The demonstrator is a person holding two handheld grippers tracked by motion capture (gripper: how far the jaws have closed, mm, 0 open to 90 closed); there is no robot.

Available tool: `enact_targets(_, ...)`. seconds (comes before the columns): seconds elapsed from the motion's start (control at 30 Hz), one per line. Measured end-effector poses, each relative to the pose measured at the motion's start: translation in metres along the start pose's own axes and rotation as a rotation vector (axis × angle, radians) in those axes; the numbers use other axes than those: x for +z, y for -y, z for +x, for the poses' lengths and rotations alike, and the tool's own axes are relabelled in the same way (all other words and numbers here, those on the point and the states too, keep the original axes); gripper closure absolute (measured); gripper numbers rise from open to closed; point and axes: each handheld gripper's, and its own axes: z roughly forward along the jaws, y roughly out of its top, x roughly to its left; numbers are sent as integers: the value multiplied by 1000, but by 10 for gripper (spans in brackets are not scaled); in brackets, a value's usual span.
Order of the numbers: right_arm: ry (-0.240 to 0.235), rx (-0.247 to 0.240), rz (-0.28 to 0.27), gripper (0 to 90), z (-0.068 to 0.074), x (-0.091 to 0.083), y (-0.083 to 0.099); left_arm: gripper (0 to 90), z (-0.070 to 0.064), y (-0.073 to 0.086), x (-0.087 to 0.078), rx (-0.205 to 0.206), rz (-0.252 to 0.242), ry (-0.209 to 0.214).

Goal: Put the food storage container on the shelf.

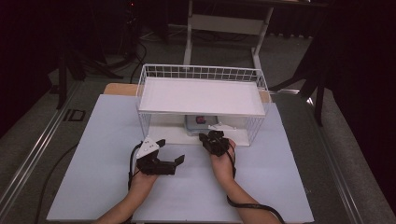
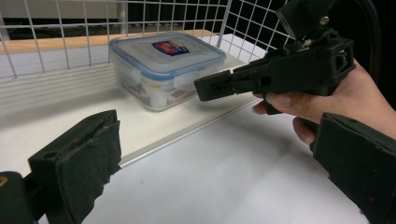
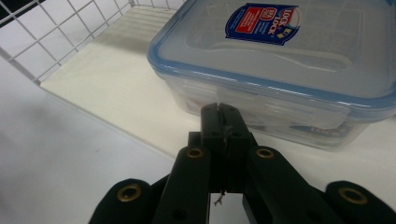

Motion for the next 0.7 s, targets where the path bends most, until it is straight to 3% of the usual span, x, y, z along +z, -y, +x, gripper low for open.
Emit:
enact_targets(0.33, 11, -24, -9, 897, 5, 11, -7, 20, 0, 0, -1, 5, -2, 3)
enact_targets(0.7, 43, -23, -8, 873, -1, 13, -10, 20, 0, -1, -1, 1, -6, 7)
